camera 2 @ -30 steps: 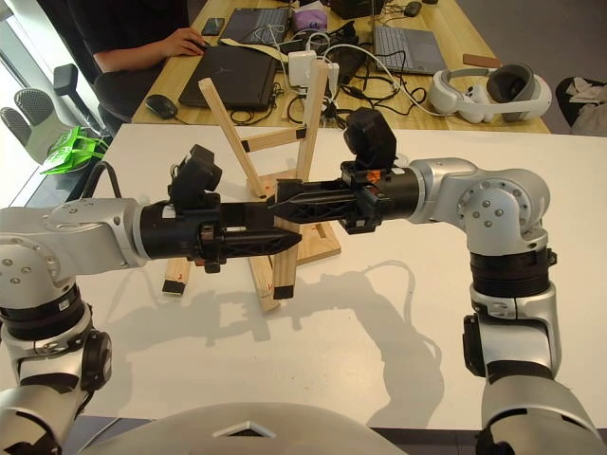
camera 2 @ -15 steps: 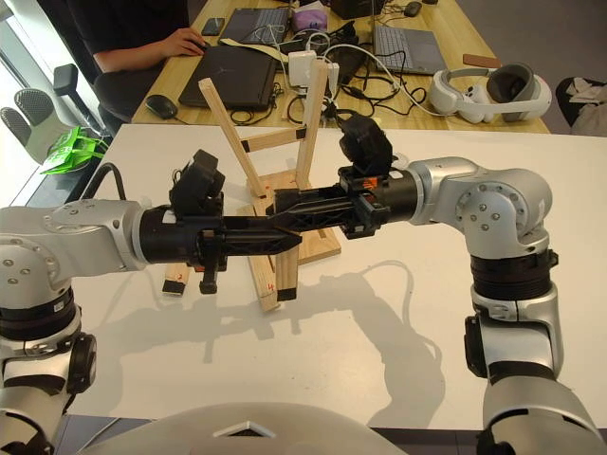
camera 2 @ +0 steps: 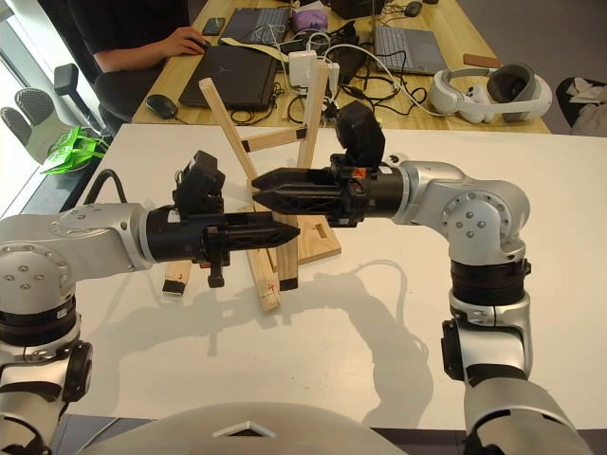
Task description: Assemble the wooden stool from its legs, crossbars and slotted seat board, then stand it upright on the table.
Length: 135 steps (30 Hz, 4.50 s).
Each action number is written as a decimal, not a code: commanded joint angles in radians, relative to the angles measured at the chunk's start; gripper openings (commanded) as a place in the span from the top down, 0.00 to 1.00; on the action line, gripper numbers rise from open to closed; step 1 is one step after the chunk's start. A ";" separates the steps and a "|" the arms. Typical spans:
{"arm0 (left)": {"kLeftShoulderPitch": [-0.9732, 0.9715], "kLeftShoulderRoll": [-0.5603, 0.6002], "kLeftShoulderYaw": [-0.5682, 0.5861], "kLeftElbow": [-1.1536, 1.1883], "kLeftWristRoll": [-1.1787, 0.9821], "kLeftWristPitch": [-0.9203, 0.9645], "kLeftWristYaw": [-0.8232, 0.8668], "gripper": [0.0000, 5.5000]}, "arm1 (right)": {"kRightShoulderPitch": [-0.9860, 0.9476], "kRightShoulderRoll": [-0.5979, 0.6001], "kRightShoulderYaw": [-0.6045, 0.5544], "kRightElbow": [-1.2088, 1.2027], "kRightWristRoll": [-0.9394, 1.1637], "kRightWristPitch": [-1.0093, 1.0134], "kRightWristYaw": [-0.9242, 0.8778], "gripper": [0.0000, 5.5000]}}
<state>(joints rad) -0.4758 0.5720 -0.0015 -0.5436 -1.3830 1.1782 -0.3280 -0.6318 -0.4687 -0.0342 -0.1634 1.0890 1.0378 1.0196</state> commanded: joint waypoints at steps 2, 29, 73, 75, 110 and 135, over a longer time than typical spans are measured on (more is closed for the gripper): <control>0.066 0.035 0.007 -0.042 0.078 -0.044 0.006 0.93 | -0.001 0.022 -0.105 0.032 0.043 -0.011 -0.113 0.66; 0.311 -0.513 0.135 -0.087 0.881 -0.514 0.641 0.93 | 0.481 0.170 0.292 -0.512 -0.092 -0.116 -0.811 0.66; 0.412 -0.324 0.130 0.093 1.012 -0.392 0.512 0.93 | 0.337 0.253 0.244 -0.189 -0.577 -0.281 -0.609 0.66; 0.425 -0.318 0.131 0.094 1.032 -0.402 0.493 0.93 | 0.334 0.259 0.235 -0.192 -0.580 -0.282 -0.615 0.66; 0.466 -0.313 0.089 0.127 1.177 -0.432 0.311 0.93 | 0.298 0.413 0.112 -0.276 -0.525 -0.295 -0.781 0.66; 0.426 -0.289 0.150 0.173 1.210 -0.455 0.236 0.93 | 0.480 0.552 0.099 -0.597 -0.596 -0.341 -1.148 0.66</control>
<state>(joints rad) -0.0403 0.2756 0.1548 -0.3904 -0.1865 0.7288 -0.0859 -0.1547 0.0739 0.0664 -0.7513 0.4857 0.6884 -0.1213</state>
